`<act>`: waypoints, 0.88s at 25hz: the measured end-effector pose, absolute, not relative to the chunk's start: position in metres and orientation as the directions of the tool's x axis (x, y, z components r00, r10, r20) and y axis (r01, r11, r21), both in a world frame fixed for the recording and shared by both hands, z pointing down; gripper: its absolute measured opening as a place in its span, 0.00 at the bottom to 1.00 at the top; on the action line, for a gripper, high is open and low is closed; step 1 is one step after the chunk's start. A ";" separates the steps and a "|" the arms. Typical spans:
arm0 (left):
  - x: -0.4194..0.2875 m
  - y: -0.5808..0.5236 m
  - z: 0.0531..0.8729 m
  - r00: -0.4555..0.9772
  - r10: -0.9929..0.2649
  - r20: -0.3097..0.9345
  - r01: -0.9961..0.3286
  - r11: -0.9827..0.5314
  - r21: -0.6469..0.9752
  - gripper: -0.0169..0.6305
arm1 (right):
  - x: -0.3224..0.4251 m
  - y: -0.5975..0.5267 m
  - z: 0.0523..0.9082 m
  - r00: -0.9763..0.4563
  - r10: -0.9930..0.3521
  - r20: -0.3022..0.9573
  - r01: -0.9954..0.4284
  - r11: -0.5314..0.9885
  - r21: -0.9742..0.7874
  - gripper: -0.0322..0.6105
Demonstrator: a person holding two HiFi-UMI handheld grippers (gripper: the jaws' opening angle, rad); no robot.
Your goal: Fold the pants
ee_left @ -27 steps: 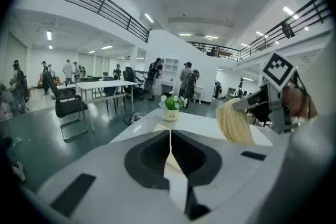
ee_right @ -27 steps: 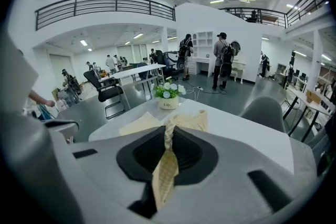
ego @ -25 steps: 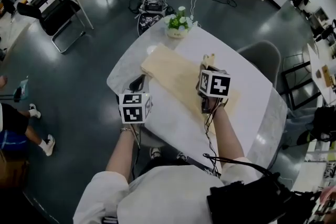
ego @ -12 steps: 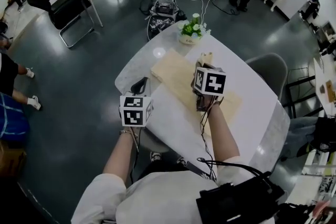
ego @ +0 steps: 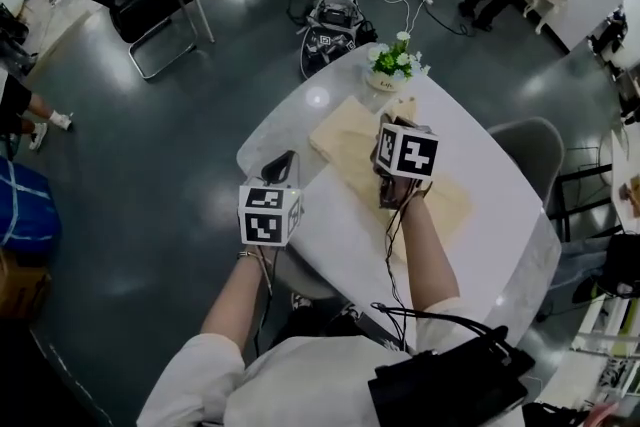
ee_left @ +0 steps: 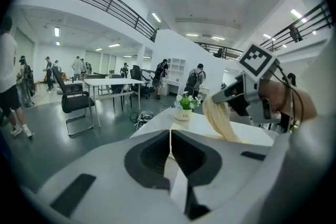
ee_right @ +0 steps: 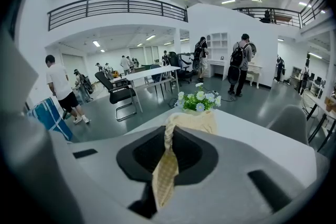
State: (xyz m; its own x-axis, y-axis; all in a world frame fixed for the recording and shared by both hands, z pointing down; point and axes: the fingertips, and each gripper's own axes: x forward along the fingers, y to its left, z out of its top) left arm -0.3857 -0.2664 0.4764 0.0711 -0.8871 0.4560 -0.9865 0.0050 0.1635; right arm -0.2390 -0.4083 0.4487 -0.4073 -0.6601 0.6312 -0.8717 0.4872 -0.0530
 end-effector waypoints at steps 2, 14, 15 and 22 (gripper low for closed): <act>-0.391 -0.267 0.483 0.067 -0.883 0.464 -0.986 0.011 0.163 0.05 | -0.250 -0.413 0.455 -0.416 -0.652 0.634 -0.869 0.491 -0.065 0.10; -0.421 -0.236 0.563 0.053 -0.835 0.548 -0.980 0.063 0.191 0.05 | -0.357 -0.409 0.563 -0.615 -0.514 0.598 -0.767 0.566 -0.302 0.42; -0.421 -0.232 0.569 0.054 -0.829 0.557 -0.978 0.068 0.196 0.05 | -0.355 -0.404 0.568 -0.605 -0.520 0.604 -0.773 0.566 -0.287 0.38; -0.409 -0.228 0.576 0.071 -0.830 0.554 -0.971 0.070 0.229 0.05 | -0.313 -0.384 0.575 -0.538 -0.556 0.634 -0.811 0.546 -0.209 0.34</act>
